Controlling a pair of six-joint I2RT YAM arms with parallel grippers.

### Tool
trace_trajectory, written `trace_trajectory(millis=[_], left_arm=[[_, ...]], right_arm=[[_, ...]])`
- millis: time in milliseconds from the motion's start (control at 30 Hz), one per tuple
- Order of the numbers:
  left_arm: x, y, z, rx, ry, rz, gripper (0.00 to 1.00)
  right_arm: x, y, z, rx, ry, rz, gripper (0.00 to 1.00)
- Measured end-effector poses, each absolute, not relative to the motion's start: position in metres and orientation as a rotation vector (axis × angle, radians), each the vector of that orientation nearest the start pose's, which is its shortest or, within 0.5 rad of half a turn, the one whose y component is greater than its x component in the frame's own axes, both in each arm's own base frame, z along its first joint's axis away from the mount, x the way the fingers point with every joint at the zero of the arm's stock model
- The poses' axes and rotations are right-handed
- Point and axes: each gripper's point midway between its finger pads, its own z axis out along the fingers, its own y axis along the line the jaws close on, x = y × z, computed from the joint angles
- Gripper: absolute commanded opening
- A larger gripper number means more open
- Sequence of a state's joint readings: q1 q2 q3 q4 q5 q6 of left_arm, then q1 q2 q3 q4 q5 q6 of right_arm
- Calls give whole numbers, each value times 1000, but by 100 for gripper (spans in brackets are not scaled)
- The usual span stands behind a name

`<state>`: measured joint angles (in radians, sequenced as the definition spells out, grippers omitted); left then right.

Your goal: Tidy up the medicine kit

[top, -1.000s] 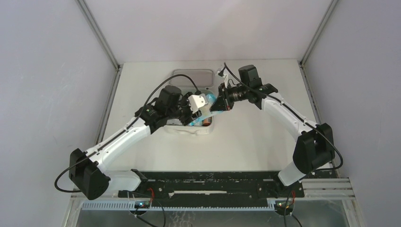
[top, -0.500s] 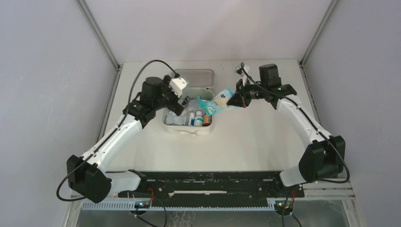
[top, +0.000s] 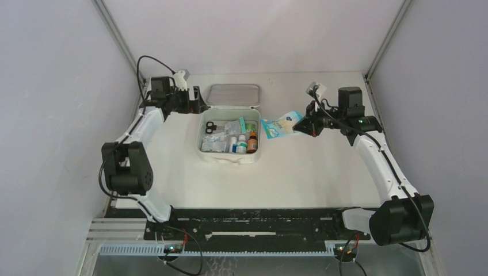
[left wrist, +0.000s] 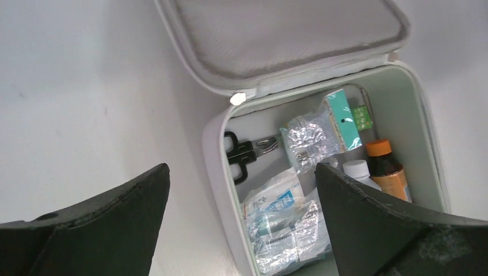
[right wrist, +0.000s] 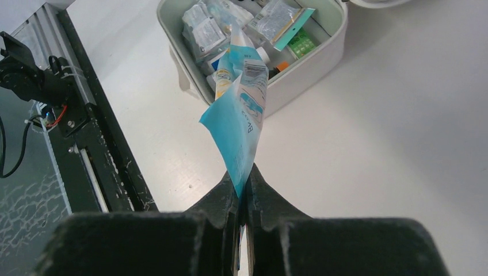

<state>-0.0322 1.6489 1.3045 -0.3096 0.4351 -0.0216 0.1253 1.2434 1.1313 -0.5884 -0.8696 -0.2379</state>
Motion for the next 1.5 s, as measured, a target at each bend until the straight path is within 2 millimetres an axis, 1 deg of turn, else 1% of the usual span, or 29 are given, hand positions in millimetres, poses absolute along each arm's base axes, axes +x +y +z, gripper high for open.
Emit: trace_trajectory(millis=[100,267,367,567,667,733,800,933,1033,1133,1233,1300,1367,1500], left_arm=[[454,-84,152,168,2255,-580,99],[448,-92,120,99,2356,-671,96],[443,-97,110,78,2394,-721,94],[426,-112,107,107,2410,-864,92],[413,-117,99,137,2426,-909,91],[400,-118,95,167,2440,-938,90],[388,-122,94,208,2453,-967,90],[359,-137,97,337,2475,-1030,90],[333,-152,102,477,2473,-1086,90],[307,-170,112,646,2442,-1146,91],[292,-179,122,741,2401,-1191,92],[292,-178,127,742,2384,-1190,93],[301,-173,130,690,2378,-1169,94],[338,-153,135,471,2364,-1095,95]], right_arm=[[292,160,240,-802,1962,901,0],[294,156,239,-786,1967,897,0],[294,154,237,-780,1972,896,0],[295,152,236,-777,1973,891,0],[295,151,235,-774,1973,891,0],[295,150,235,-769,1976,889,0],[296,149,234,-765,1978,887,0],[296,148,233,-766,1978,886,0],[297,148,232,-765,1982,887,0],[298,148,230,-765,1987,887,0],[298,147,229,-762,1989,886,0],[298,147,229,-762,1991,886,0],[298,147,228,-764,1992,886,0],[298,147,228,-769,1988,883,0]])
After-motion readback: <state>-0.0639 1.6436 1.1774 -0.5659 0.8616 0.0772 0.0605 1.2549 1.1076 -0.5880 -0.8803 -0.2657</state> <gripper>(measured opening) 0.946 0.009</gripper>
